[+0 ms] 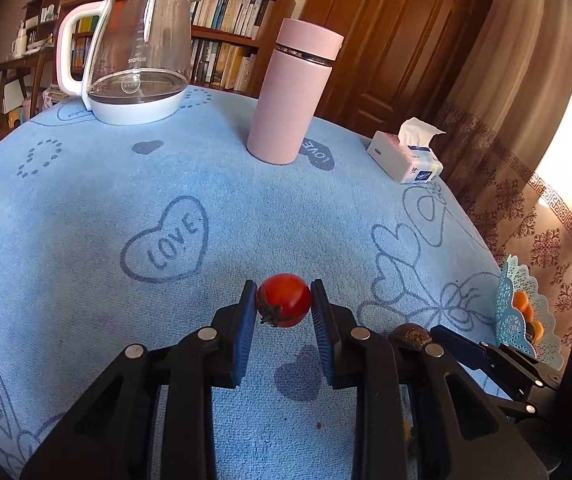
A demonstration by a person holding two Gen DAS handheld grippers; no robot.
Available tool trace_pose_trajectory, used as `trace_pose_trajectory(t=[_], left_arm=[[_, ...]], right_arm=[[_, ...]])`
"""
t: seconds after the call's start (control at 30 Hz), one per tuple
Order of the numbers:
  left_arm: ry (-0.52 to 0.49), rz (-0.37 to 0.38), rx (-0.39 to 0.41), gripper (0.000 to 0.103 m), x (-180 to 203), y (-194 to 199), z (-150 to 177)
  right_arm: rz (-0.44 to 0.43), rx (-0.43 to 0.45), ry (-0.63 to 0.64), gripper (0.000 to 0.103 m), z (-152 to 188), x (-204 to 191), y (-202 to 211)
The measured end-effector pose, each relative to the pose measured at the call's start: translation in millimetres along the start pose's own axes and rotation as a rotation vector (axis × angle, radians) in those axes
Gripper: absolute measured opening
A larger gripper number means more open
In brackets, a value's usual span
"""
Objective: Organize fruits
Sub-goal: 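Hold the tomato in the left gripper while the right gripper grasps another brown fruit, then carry the brown fruit with the right gripper into the basket and release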
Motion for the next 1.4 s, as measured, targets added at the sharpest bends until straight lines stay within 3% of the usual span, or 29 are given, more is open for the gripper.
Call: trace_pose_trajectory(t=[0.2, 0.3, 0.5, 1.4], left_arm=[[0.003, 0.004, 0.002, 0.028, 0.2, 1.2, -0.4], [0.001, 0.005, 0.000, 0.028, 1.0, 0.8, -0.2], [-0.006, 0.010, 0.002, 0.028, 3.2, 1.6, 0.0], [-0.044, 0.012, 0.028, 0.028, 14.7, 9.7, 0.8]], right_arm=[[0.033, -0.025, 0.016, 0.053, 2.5, -0.6, -11.4], [0.054, -0.018, 0.025, 0.045, 2.2, -0.3, -11.0], [0.041, -0.009, 0.010, 0.045, 5.1, 0.9, -4.4], [0.033, 0.132, -0.115, 0.045, 9.8, 27.5, 76.5]])
Point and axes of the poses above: each gripper's, at about its wrist camera, not at the fingertips, and y roughly against the way its jaws point, x to its right, z to its underside, the point moved 5 cm from there along -y, roughly the way its jaws point, and after that the axes turned 4 degrees about -x, right-handed, at the moved point
